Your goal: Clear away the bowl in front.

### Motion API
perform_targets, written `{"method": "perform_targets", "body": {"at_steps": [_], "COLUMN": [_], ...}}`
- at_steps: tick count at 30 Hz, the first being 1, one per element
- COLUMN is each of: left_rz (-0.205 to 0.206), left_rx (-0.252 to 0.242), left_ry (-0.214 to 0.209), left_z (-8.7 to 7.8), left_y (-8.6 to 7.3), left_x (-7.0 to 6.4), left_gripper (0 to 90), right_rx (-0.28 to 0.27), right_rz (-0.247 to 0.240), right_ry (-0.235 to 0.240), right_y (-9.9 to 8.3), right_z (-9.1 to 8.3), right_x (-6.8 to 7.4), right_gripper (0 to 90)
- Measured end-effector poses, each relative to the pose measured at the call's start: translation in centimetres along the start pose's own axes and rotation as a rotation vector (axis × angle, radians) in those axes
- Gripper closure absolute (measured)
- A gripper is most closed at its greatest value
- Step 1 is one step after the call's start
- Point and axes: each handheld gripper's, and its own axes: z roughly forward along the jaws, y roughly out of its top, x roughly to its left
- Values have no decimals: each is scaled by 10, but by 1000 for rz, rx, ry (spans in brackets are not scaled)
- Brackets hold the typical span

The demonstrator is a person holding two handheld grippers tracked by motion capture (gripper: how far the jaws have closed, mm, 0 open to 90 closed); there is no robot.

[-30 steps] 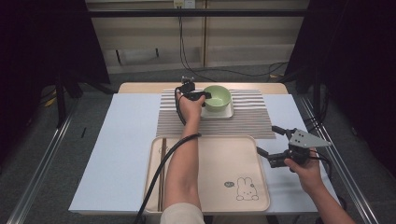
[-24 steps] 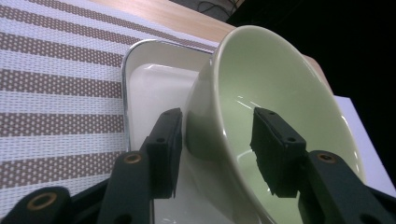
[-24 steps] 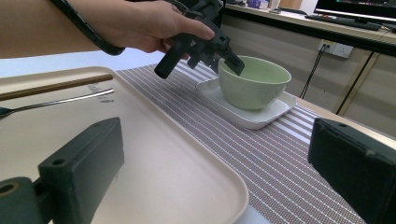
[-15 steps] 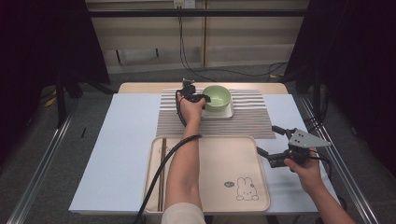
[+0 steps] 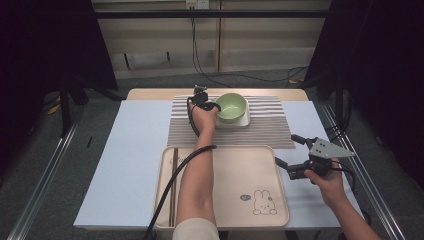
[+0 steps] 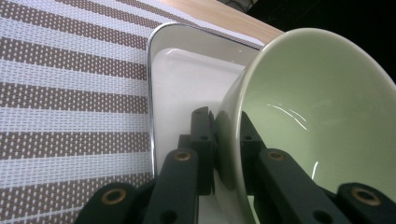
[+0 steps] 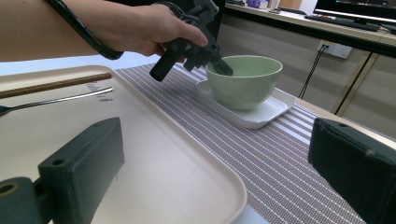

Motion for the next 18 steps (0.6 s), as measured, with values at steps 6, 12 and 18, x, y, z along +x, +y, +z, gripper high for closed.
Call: {"method": "perform_targets", "body": {"at_steps": [6,12,18], "left_rz": [-28,-8,20], "left_rx": [15,29,62], "left_ry": [-12,-42,-80], "left_z": [-3,-19,-42], "left_y": [1,8,11], "left_x": [1,-3,-3], "left_gripper": [831,831,831], "right_rx": [-5,-3,-5], "right_rz": [8,1,10], "right_ry": [-3,1,0], "right_y": [0,0,0], "right_z": [0,0,0], "right_x": [0,-2,-1], "right_gripper": [32,32,32]}}
